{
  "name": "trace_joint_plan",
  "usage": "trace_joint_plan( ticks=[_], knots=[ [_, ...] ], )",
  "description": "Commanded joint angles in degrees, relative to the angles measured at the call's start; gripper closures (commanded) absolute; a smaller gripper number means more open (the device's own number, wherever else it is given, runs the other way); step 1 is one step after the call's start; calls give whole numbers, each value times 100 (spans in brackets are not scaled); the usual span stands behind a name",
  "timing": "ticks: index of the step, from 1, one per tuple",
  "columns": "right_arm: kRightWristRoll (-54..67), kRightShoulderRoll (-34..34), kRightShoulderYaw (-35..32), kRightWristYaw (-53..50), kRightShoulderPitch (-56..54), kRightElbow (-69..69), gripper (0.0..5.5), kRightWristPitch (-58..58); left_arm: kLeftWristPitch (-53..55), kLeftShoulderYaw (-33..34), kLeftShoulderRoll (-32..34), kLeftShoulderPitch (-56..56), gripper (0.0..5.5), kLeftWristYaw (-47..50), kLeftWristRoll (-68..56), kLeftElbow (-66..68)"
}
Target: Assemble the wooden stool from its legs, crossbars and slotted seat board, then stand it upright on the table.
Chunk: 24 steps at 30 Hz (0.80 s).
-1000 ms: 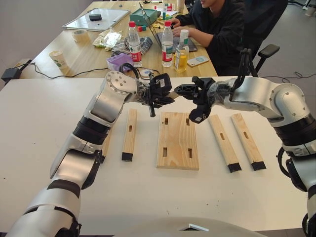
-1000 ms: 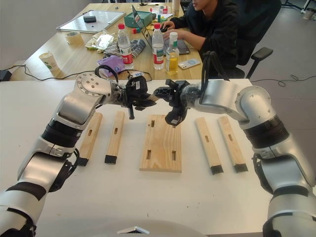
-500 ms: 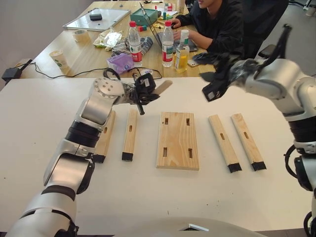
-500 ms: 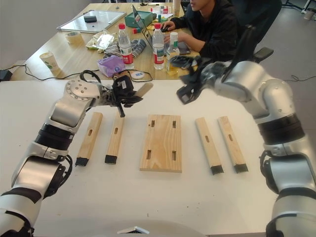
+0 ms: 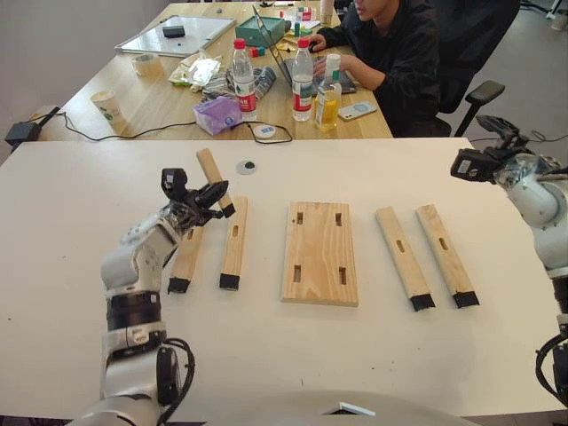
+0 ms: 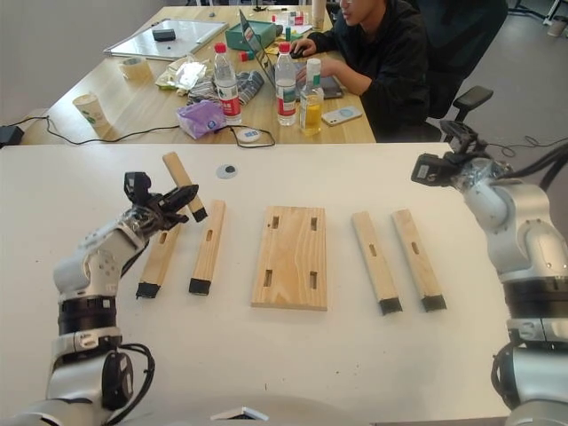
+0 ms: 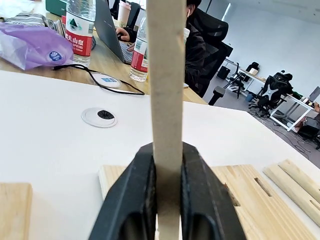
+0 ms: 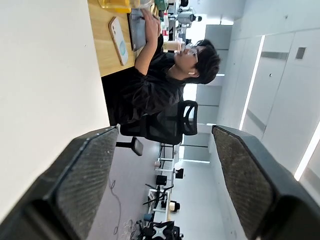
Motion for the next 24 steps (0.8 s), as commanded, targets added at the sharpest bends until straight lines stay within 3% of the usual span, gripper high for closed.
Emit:
trace_joint_plan(
  ticks=[1, 18, 24],
  knots=[
    [237, 15, -188, -132, 471, -75, 204, 234, -386, 81, -399, 281, 512, 372, -137, -113],
    [542, -82, -182, -249, 744, -79, 204, 452, -1364, -473, -660, 690, 512, 810, 278, 375],
    [602, -118, -118, -236, 723, -95, 204, 493, -1515, -356, -646, 607, 512, 1354, 349, 639]
  ],
)
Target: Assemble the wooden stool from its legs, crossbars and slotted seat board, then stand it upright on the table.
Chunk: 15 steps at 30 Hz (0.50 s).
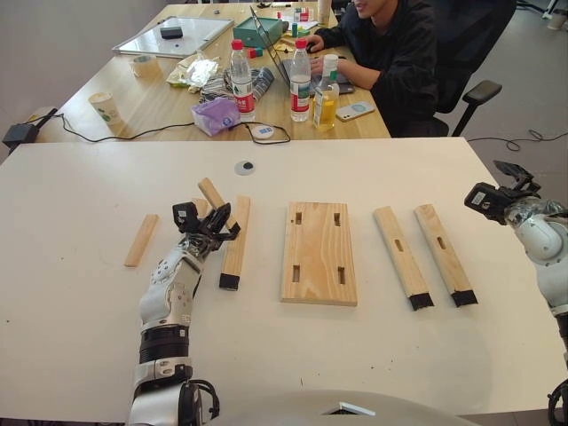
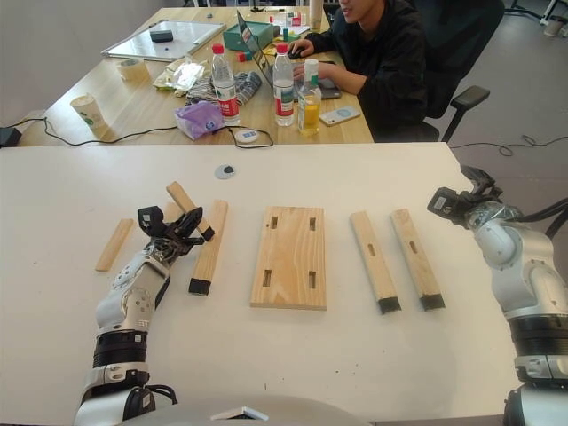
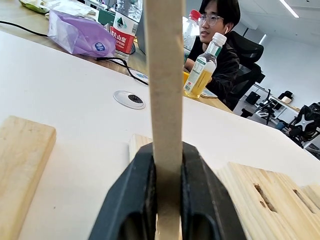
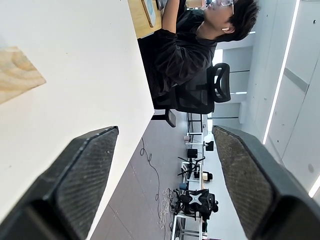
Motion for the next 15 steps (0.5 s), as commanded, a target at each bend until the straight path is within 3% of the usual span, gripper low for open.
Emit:
trace_joint_plan(
  ticks=[1, 9, 15],
  knots=[
    [22, -115, 19, 21, -63, -59, 204, 44, 97, 71, 36, 27, 512, 432, 157, 291],
    [-14, -173, 58, 124, -91, -200, 204, 71, 260, -197, 49, 61, 512, 904, 399, 479],
    [15, -149, 75, 166, -96, -194, 204, 60, -735, -436, 198, 295, 512, 1209, 1141, 623]
  ],
)
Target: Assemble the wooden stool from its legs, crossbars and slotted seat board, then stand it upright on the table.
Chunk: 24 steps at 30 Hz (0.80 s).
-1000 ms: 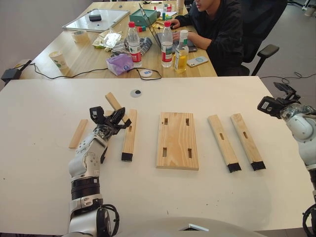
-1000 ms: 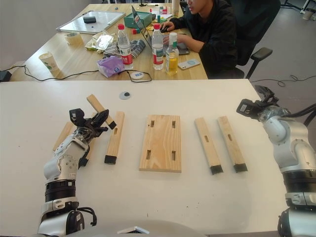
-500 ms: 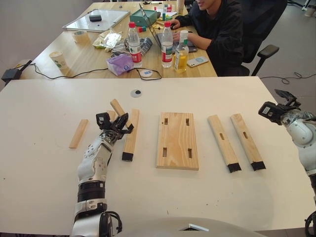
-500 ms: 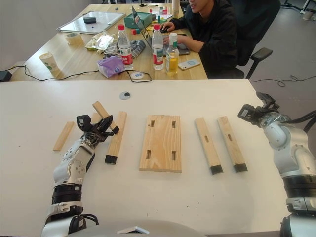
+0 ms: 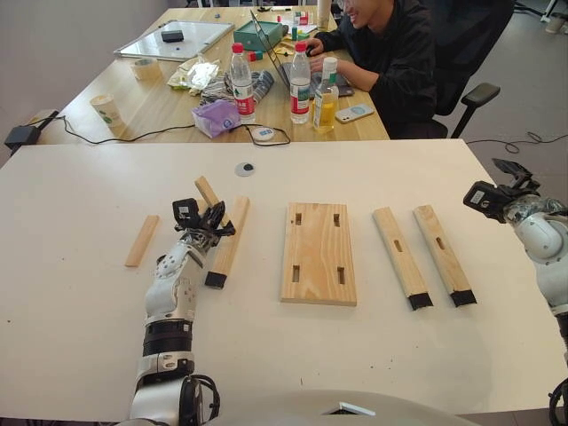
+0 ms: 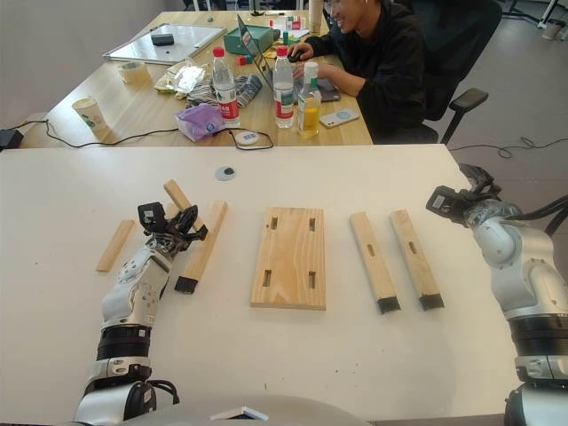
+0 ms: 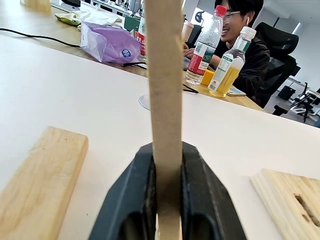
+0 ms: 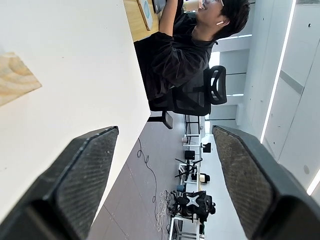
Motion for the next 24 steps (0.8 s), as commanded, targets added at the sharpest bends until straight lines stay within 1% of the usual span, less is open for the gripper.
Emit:
trace_joint_plan(
  ticks=[1, 5, 8, 14, 19, 21, 24],
  knots=[
    [46, -125, 55, 80, -98, -31, 204, -7, -513, -52, 176, 392, 512, 393, 633, 500],
    [57, -91, 79, 98, -139, -22, 204, -17, -1272, 68, 193, 502, 512, 421, 738, 1049],
    [83, -71, 88, 93, -163, -42, 204, -32, -1817, 199, 148, 642, 512, 189, 584, 1713],
    [56, -42, 182, 65, -342, -52, 204, -146, -2261, 168, 292, 694, 512, -150, 618, 3006],
    [41, -52, 267, 95, -539, 20, 204, -220, -2199, -382, 516, 560, 512, -209, 1142, 3367],
    [-61, -70, 357, 39, -609, 38, 204, -234, -2567, -664, 603, 523, 512, -233, 1428, 3499],
    [-24, -8, 399, 34, -713, 60, 204, -254, -2799, -595, 607, 424, 512, -408, 1258, 3703]
  ],
)
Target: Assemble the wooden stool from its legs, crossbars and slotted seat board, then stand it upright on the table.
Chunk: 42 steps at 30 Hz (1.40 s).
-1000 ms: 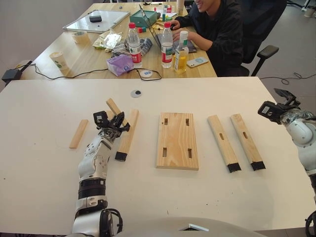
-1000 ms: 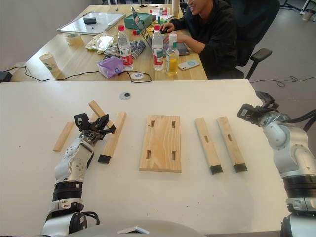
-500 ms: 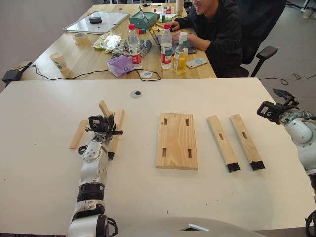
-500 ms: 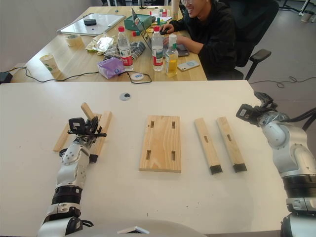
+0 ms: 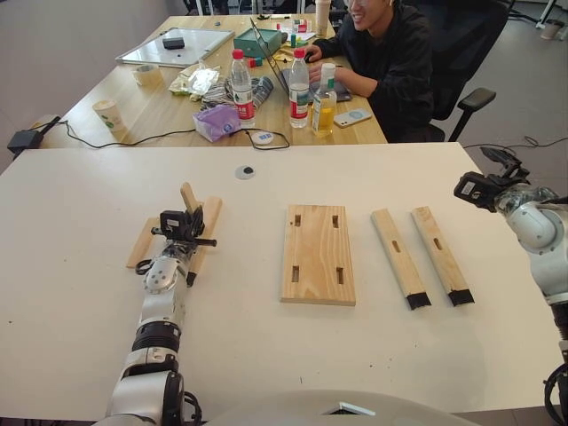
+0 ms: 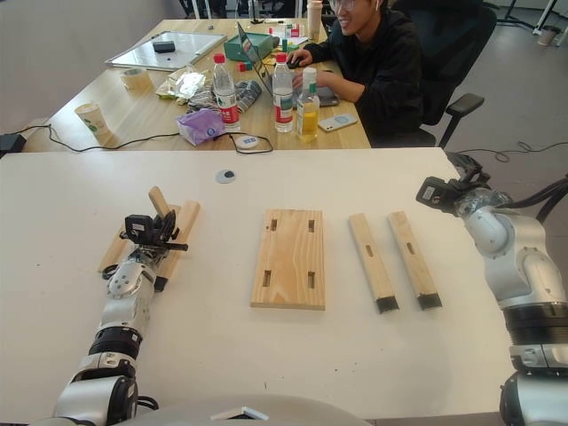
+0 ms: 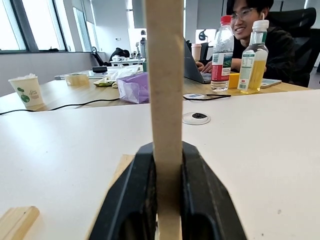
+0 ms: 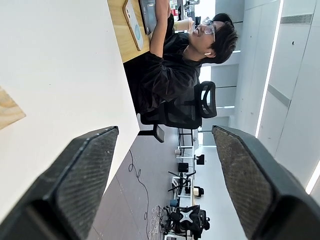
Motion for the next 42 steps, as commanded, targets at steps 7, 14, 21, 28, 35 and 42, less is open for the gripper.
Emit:
trace_joint_plan(
  ticks=[7, 14, 21, 28, 35, 42],
  knots=[
    [1136, 872, 189, 264, -662, -172, 204, -174, 338, -321, -251, 541, 512, -2128, -615, 688],
    [2800, 2611, 387, 675, -1092, -191, 204, 518, -213, -1076, -364, 502, 512, -3620, -513, 438],
    [5620, 4482, 225, 774, -1816, -1459, 260, 2961, -808, -1259, -501, 632, 512, -3533, -298, 784],
    [5066, 4121, 1454, 1072, -1714, -1647, 415, 3564, -1309, -1361, -657, 724, 512, -3205, -127, 1166],
    [5319, 4492, 1204, 1121, -1817, -1827, 548, 3368, -1375, -1334, -654, 748, 512, -3169, -130, 1478],
    [5003, 3915, 1964, 1720, -1657, -1785, 550, 3520, -1488, -1341, -603, 736, 512, -3091, -65, 1604]
  ],
)
